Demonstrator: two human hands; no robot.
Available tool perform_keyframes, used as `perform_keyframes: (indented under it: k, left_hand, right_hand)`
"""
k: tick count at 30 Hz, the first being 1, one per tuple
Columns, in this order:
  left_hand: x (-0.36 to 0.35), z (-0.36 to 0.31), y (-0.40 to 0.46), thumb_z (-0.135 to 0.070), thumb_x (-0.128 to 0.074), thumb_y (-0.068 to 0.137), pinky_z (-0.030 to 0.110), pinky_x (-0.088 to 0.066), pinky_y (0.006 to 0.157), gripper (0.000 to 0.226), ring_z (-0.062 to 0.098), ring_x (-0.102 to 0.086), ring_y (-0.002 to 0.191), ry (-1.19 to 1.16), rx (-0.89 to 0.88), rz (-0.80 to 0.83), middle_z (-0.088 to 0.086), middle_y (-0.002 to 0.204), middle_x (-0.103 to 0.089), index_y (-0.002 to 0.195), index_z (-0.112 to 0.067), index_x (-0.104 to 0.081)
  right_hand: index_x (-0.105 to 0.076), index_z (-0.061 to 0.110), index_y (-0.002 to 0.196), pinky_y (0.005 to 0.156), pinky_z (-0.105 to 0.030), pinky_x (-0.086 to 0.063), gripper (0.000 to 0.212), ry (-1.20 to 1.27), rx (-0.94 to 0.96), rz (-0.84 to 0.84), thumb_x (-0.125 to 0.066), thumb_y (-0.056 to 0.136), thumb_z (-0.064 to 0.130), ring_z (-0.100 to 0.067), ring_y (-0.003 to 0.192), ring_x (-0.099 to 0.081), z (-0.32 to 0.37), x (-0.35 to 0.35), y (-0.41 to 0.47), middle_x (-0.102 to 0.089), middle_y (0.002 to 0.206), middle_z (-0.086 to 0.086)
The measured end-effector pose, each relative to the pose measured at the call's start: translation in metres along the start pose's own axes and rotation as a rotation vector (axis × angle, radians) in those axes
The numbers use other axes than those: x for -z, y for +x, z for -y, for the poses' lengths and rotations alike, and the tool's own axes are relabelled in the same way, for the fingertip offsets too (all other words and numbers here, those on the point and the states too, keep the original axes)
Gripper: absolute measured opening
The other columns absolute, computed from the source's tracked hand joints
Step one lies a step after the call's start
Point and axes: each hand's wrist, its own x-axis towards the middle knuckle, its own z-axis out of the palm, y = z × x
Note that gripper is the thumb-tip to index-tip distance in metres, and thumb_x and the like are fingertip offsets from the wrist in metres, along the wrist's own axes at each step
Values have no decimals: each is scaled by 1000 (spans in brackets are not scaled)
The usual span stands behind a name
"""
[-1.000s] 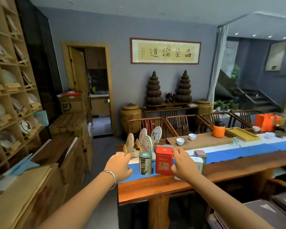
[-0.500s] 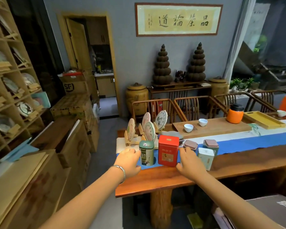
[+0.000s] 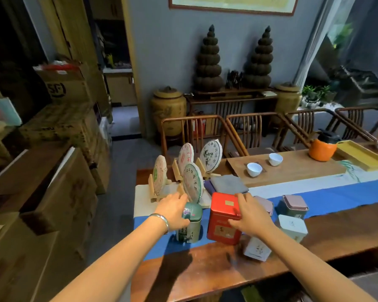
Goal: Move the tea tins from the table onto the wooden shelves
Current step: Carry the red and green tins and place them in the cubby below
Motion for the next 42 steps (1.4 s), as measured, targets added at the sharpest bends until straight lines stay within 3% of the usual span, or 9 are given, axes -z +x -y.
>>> perform_keyframes:
  k: [4, 8, 11, 14, 19, 27, 35, 42]
  left_hand:
    - [-20, 9, 33, -53, -69, 68, 41, -44, 95, 81, 29, -46, 114, -13, -41, 66, 8, 127, -47, 135, -19, -38]
    - [-41, 11, 63, -53, -70, 67, 42, -40, 101, 93, 30, -43, 120, -21, -42, 148, 8, 133, -44, 144, -22, -29]
    - [-60, 12, 79, -51, -71, 66, 44, -38, 103, 97, 31, -39, 125, -26, -4, 210, 8, 136, -41, 146, -23, -25]
    - [-82, 15, 89, -52, -72, 64, 50, -33, 107, 101, 30, -32, 130, -58, 25, 261, 6, 140, -36, 147, -27, -21]
    - [-106, 19, 93, -50, -69, 60, 35, -49, 79, 84, 24, -40, 109, -151, 42, 135, -1, 119, -42, 133, -30, -34]
    - [-112, 19, 91, -52, -67, 56, 32, -49, 70, 82, 21, -39, 103, -190, 79, 86, -3, 113, -43, 130, -29, -39]
    - [-104, 18, 77, -42, -75, 60, 44, -51, 83, 84, 26, -40, 105, -261, 259, 140, 1, 116, -46, 133, -27, -37]
    - [-86, 44, 8, -39, -76, 60, 39, -48, 84, 80, 26, -41, 99, -266, 424, 88, 2, 110, -47, 129, -26, -38]
  right_hand:
    - [-15, 21, 147, 110, -49, -28, 113, -82, 9, 129, -68, 61, 70, -31, 135, -31, -10, -18, 39, -27, 149, -12]
    - [-3, 26, 150, 115, -55, -12, 124, -148, 87, 215, -68, 57, 74, -34, 143, -15, -24, -35, 76, -14, 155, -15]
    - [-2, 30, 149, 115, -52, -16, 122, -167, 180, 257, -66, 56, 76, -33, 141, -17, -34, -47, 97, -15, 155, -12]
    - [-5, 32, 149, 109, -46, -29, 119, -114, 239, 283, -64, 56, 77, -33, 132, -31, -43, -61, 112, -27, 148, -9]
    - [-12, 33, 145, 90, -41, -38, 107, -51, 293, 190, -55, 56, 76, -27, 107, -48, -51, -80, 119, -46, 121, -1]
    - [-14, 36, 142, 84, -40, -34, 105, -6, 310, 159, -53, 55, 78, -25, 108, -47, -57, -87, 120, -45, 121, 2]
    - [-14, 36, 142, 87, -38, -36, 106, 9, 372, 187, -54, 55, 79, -23, 109, -47, -53, -81, 124, -46, 117, 3]
    - [-16, 34, 144, 90, -38, -37, 110, -12, 597, 261, -60, 53, 77, -27, 109, -48, -1, -73, 114, -48, 115, 0]
